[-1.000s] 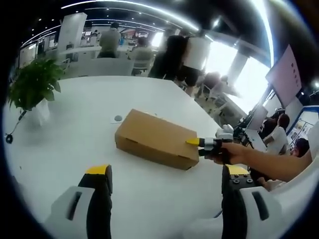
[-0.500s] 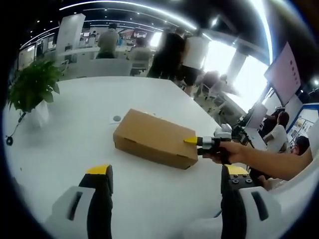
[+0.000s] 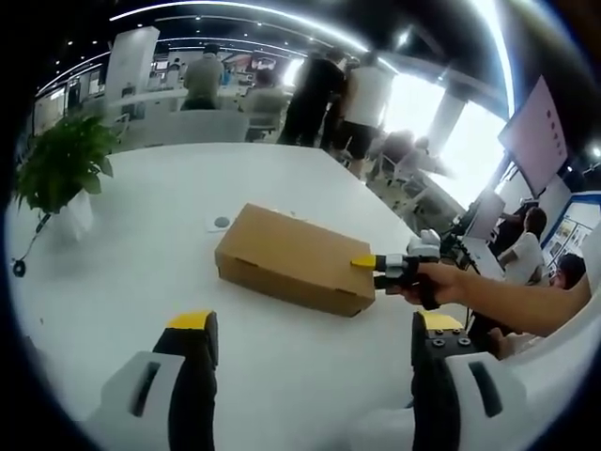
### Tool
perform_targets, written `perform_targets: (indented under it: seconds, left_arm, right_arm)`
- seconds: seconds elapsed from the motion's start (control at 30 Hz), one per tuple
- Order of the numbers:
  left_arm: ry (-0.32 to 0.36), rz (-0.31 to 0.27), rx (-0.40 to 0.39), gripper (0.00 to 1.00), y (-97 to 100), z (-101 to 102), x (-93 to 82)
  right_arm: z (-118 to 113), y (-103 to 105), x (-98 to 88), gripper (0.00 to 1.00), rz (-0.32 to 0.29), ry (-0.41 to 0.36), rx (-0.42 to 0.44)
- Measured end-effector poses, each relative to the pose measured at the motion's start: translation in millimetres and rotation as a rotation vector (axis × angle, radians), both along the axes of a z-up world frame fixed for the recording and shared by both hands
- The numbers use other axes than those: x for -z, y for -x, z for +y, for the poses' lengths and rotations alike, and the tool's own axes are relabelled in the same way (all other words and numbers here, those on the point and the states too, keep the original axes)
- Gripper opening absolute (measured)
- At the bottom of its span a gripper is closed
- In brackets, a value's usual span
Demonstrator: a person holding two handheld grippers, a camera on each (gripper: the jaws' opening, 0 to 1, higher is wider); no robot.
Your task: Operate the shoe box by opening the lid, removing the specified soft item, and placing it in the target area until the item is outside and the box remains undamaged.
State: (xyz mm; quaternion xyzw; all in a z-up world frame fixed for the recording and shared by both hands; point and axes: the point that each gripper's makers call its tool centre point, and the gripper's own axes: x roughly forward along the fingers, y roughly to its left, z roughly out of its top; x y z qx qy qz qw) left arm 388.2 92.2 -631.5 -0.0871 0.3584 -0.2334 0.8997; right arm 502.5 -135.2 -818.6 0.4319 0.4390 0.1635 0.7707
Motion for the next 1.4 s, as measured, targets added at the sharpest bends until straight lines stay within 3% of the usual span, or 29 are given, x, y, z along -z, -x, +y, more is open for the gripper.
perform_targets:
  seconds: [0.97,1.4]
  left_arm:
    - [0.004,0.021,0.019,0.84,0.6,-2,8.5]
    - [0.008,0.044,0.029,0.84,3.0,-2,11.5]
  right_arm:
    - [-13,5,-15.7,0.29,-0.006,-0.016,0.021]
    - [-17,2,-10.2,0.29,0.000,-0.022,0.028]
